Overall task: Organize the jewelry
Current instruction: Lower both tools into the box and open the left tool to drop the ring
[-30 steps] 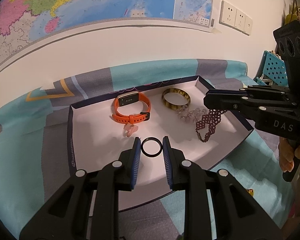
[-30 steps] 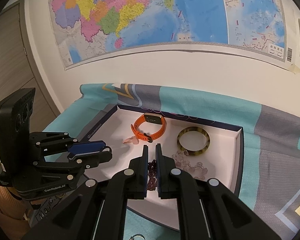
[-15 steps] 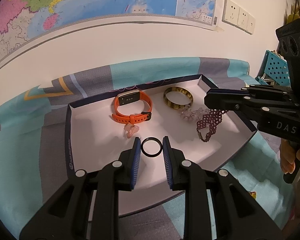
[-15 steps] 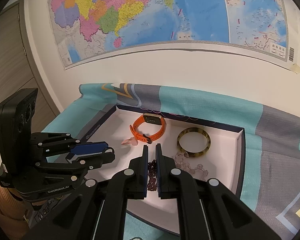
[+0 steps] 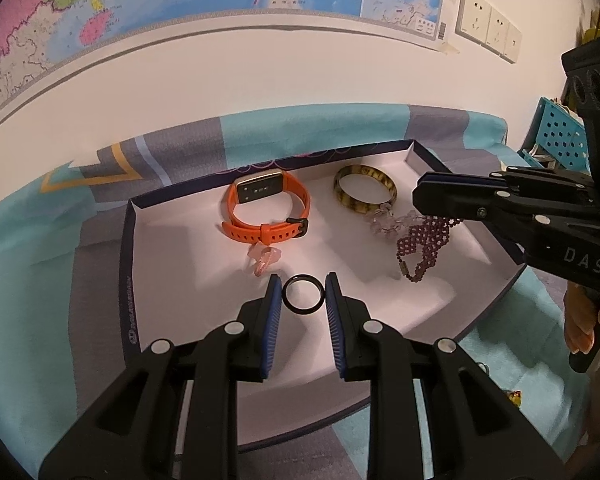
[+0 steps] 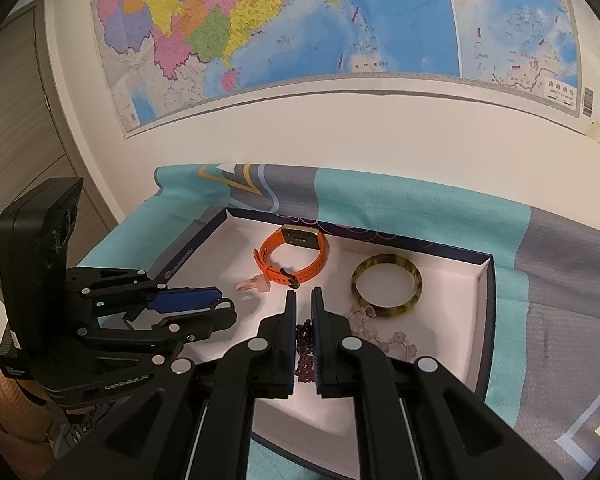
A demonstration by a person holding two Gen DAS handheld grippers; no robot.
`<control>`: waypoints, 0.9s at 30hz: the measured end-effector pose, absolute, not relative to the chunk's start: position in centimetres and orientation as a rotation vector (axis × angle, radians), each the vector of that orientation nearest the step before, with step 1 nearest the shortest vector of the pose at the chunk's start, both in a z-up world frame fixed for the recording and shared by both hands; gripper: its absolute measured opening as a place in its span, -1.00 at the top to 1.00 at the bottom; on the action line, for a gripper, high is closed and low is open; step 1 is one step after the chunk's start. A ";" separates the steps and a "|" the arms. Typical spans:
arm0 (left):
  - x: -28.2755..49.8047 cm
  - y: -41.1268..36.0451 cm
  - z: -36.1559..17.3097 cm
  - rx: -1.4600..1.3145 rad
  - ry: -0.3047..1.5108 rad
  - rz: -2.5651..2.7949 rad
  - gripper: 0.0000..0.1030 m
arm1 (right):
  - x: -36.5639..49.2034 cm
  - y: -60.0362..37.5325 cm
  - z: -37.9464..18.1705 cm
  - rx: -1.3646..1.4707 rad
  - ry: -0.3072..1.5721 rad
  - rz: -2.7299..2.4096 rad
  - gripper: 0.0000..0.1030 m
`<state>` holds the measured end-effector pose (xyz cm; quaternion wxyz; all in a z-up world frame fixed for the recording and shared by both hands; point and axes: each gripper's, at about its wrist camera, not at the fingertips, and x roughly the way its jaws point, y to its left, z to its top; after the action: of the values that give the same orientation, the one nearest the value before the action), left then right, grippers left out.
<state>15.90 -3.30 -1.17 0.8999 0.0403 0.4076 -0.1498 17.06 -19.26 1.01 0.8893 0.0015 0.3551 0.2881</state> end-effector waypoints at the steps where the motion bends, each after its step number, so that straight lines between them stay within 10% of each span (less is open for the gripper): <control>1: 16.0 -3.3 -1.3 0.082 0.846 -0.309 0.56 | 17.2 -19.2 0.9 0.002 0.738 0.598 0.89; 27: 18.3 -3.9 -3.3 0.094 0.909 -0.267 0.56 | 19.0 -20.7 -1.3 0.019 0.792 0.551 0.89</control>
<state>18.35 -3.92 -3.33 0.8888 0.0454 0.4376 -0.1287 19.01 -20.72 -1.26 0.8859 0.0090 0.3807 0.2650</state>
